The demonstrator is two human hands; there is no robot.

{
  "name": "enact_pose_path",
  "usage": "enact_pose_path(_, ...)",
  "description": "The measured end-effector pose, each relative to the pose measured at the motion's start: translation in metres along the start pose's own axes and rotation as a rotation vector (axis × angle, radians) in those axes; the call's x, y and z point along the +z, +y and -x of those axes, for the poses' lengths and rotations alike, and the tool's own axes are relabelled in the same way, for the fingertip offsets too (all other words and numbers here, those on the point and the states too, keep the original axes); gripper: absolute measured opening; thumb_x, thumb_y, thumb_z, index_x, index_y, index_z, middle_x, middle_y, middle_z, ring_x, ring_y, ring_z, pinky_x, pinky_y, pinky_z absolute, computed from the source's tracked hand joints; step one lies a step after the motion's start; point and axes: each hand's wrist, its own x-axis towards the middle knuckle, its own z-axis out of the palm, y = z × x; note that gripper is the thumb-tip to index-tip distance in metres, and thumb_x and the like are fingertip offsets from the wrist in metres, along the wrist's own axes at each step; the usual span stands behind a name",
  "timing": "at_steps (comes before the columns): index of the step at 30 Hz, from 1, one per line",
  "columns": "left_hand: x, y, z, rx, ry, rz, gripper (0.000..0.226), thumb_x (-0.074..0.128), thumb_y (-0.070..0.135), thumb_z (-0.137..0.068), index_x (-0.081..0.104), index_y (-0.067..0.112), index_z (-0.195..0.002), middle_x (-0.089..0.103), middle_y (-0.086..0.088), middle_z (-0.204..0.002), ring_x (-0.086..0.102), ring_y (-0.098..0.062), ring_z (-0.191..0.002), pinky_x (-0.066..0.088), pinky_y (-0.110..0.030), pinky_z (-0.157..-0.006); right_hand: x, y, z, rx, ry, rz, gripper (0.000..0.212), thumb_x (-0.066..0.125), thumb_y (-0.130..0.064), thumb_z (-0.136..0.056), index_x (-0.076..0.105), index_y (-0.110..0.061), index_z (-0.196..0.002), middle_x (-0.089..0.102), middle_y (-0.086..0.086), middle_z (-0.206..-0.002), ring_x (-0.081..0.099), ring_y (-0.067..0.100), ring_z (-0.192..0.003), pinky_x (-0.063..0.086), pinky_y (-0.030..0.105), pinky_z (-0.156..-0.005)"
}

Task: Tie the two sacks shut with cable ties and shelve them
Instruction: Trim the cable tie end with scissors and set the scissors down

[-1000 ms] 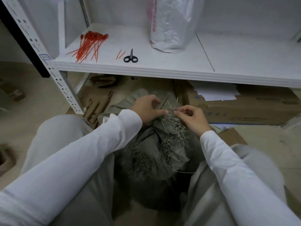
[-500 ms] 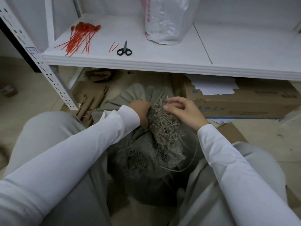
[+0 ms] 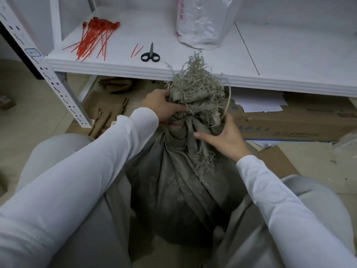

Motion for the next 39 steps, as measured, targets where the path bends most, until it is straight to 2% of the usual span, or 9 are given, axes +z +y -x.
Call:
enact_pose_path(3,0.009,0.002,0.000,-0.006,-0.047,0.092,0.040,0.079,0.054,-0.051,0.071,0.032,-0.083,0.073,0.007,-0.090,0.067,-0.017,-0.088,0.055,-0.037,-0.086,0.020,0.006,0.002,0.007,-0.122,0.072,0.105,0.090,-0.050,-0.054,0.036,-0.020,-0.139,0.049,-0.008,-0.134,0.048,0.010,-0.124,0.041,0.028,-0.101)
enact_pose_path(6,0.019,0.003,0.003,0.022,-0.098,0.167,0.027,0.084,0.042,-0.058,0.071,0.029,-0.079,0.074,0.005,-0.085,0.070,-0.015,-0.083,0.058,-0.037,-0.080,0.037,0.014,0.002,-0.020,-0.178,0.150,0.097,0.092,-0.046,-0.052,0.039,-0.024,-0.129,0.053,-0.007,-0.131,0.050,0.009,-0.121,0.041,0.025,-0.098)
enact_pose_path(14,0.027,-0.001,0.002,0.042,-0.188,0.193,0.037,0.081,0.041,-0.066,0.073,0.014,-0.091,0.074,-0.008,-0.087,0.070,-0.022,-0.082,0.059,-0.045,-0.077,0.056,0.028,-0.009,-0.043,0.015,0.305,0.085,0.090,-0.044,-0.057,0.047,-0.009,-0.122,0.064,0.011,-0.119,0.059,0.031,-0.111,0.049,0.036,-0.083)
enact_pose_path(18,0.023,0.005,-0.002,-0.018,-0.276,0.291,0.038,0.074,0.026,-0.081,0.064,-0.003,-0.103,0.066,-0.013,-0.093,0.064,-0.014,-0.070,0.058,-0.025,-0.054,0.057,0.030,-0.013,-0.087,0.062,0.288,0.055,0.083,-0.030,-0.070,0.059,-0.009,-0.115,0.070,0.012,-0.110,0.063,0.034,-0.104,0.051,0.038,-0.081)
enact_pose_path(21,0.015,0.009,-0.005,-0.075,-0.319,0.312,0.029,0.069,0.025,-0.085,0.063,-0.001,-0.097,0.067,-0.013,-0.096,0.065,-0.013,-0.070,0.058,-0.022,-0.055,0.054,0.034,-0.016,-0.065,0.083,0.271,0.035,0.079,-0.029,-0.072,0.067,-0.012,-0.101,0.073,0.010,-0.099,0.066,0.033,-0.097,0.054,0.042,-0.077)
enact_pose_path(29,0.001,0.005,-0.010,-0.081,-0.238,0.247,0.019,0.053,0.023,-0.095,0.065,0.008,-0.093,0.063,-0.014,-0.094,0.062,-0.023,-0.075,0.056,-0.027,-0.056,0.045,0.029,-0.021,-0.003,0.066,0.144,0.035,0.081,-0.032,-0.070,0.070,-0.017,-0.099,0.074,0.002,-0.099,0.068,0.022,-0.095,0.056,0.041,-0.083)
enact_pose_path(32,0.003,0.003,-0.005,-0.034,-0.299,0.167,0.033,0.059,0.034,-0.092,0.067,0.005,-0.104,0.068,-0.013,-0.096,0.065,-0.023,-0.081,0.058,-0.023,-0.060,0.038,0.025,-0.024,0.046,-0.018,0.036,0.038,0.086,-0.025,-0.065,0.068,-0.019,-0.098,0.074,0.001,-0.101,0.068,0.019,-0.096,0.055,0.042,-0.088)
enact_pose_path(36,0.002,-0.001,0.001,0.087,-0.393,0.172,0.011,0.072,0.020,-0.083,0.067,0.018,-0.092,0.069,0.009,-0.071,0.064,-0.002,-0.066,0.051,-0.011,-0.058,0.023,0.015,-0.024,0.146,-0.112,-0.219,0.034,0.074,-0.007,-0.072,0.066,-0.017,-0.104,0.072,0.004,-0.101,0.067,0.021,-0.098,0.053,0.045,-0.093)
enact_pose_path(39,0.015,-0.010,-0.001,0.191,-0.353,0.045,0.032,0.081,0.008,-0.071,0.064,0.012,-0.098,0.066,-0.005,-0.079,0.061,-0.014,-0.073,0.052,-0.021,-0.069,0.018,0.013,-0.025,0.155,-0.138,-0.319,0.037,0.072,-0.006,-0.078,0.065,-0.012,-0.114,0.071,0.005,-0.108,0.066,0.021,-0.104,0.053,0.037,-0.094)
